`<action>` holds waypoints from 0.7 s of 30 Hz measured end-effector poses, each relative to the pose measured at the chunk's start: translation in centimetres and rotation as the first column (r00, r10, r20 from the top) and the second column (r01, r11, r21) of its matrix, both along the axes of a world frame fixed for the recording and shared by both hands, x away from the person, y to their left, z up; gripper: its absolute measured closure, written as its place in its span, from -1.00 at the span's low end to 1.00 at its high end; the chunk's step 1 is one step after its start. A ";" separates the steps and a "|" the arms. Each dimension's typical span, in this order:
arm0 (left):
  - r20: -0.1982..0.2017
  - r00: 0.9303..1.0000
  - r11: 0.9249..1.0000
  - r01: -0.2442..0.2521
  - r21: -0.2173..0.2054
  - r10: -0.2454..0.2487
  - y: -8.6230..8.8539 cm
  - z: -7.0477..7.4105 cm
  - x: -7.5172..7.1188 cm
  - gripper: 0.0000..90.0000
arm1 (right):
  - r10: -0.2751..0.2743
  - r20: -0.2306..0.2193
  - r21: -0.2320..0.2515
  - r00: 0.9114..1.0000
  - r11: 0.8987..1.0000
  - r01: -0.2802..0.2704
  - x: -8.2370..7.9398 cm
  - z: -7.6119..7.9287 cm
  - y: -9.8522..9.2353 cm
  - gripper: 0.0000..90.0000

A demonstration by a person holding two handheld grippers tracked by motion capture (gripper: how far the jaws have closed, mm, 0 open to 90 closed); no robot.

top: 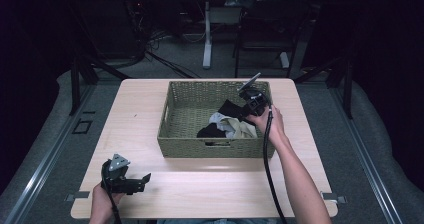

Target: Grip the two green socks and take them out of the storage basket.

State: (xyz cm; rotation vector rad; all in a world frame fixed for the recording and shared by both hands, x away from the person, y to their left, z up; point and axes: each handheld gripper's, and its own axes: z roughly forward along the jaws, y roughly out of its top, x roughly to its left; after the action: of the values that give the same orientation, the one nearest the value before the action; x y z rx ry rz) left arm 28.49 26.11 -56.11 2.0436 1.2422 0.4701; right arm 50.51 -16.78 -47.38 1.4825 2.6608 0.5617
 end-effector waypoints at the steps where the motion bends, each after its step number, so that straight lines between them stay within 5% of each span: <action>1: 0.001 1.000 1.000 0.002 0.002 -0.002 0.0 0.0 0.0 -1.00 | -0.010 0.010 0.014 1.000 1.000 0.010 0.0 0.0 -0.2 0.43; 14: -0.001 1.000 1.000 -0.001 0.000 0.001 0.0 0.0 0.0 -1.00 | -0.017 -0.071 -0.045 0.997 0.999 0.014 0.9 -2.5 0.6 0.22; 17: -0.002 1.000 1.000 -0.001 0.000 0.001 0.1 0.0 0.0 -1.00 | -0.021 -0.113 -0.067 0.993 0.998 0.014 1.4 -3.4 0.6 0.58; 19: -0.003 1.000 1.000 0.000 0.000 0.000 0.1 0.0 0.0 -1.00 | -0.037 -0.102 -0.066 0.994 0.997 0.030 1.3 -3.5 0.6 0.83; 21: -0.002 1.000 1.000 0.000 0.000 0.000 0.1 0.0 -0.1 -1.00 | -0.029 -0.102 -0.068 0.994 0.997 0.022 1.2 -3.3 0.6 0.87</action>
State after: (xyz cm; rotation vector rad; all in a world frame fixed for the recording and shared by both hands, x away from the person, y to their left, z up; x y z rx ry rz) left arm 28.44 26.20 -56.11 2.0444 1.2441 0.4680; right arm 51.73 -16.20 -50.65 1.5658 2.7032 0.4003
